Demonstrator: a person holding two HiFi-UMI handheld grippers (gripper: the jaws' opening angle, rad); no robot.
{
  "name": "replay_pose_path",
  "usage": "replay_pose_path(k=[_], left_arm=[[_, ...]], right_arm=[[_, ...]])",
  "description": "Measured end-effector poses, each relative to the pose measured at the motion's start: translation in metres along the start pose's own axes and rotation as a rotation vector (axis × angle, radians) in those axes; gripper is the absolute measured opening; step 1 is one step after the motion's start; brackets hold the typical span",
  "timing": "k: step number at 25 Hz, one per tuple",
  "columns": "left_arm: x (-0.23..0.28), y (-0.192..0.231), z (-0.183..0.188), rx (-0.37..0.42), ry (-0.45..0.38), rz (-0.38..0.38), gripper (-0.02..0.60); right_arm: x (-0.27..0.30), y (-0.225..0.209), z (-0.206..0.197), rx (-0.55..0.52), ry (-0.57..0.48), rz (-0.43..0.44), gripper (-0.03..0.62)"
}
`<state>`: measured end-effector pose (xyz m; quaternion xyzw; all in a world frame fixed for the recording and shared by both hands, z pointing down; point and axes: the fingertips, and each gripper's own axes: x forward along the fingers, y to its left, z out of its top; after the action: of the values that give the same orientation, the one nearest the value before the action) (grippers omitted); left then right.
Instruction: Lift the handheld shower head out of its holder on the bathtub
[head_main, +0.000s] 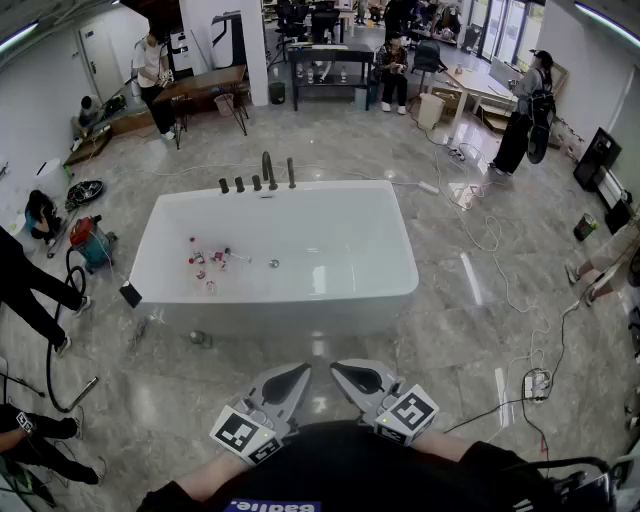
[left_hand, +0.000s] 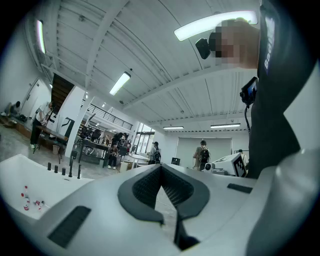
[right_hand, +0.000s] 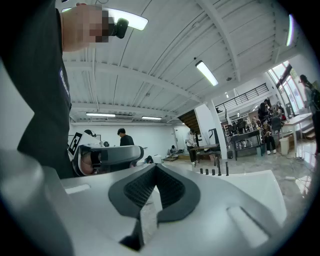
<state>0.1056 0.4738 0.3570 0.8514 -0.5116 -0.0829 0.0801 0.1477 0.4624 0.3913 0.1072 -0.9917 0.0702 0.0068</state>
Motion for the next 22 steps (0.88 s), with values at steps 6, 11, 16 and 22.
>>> replay_pose_path(k=[6,11,16,22], left_arm=[[0.002,-0.002,-0.002,-0.011,-0.003,0.009,0.003],[0.005,-0.004,-0.001,-0.010,-0.007,0.021,0.003],[0.014,-0.008,-0.002,-0.007,-0.005,0.031,0.003],[0.043,-0.018,0.006,0.012,-0.019,0.037,0.003]], right_arm=[[-0.002,-0.002,-0.002,0.010,-0.002,-0.003,0.000],[-0.005,-0.003,0.002,0.036,-0.009,-0.002,0.000],[-0.014,-0.014,0.003,0.011,-0.030,0.004,0.002],[-0.028,-0.037,0.020,0.038,-0.049,0.011,0.002]])
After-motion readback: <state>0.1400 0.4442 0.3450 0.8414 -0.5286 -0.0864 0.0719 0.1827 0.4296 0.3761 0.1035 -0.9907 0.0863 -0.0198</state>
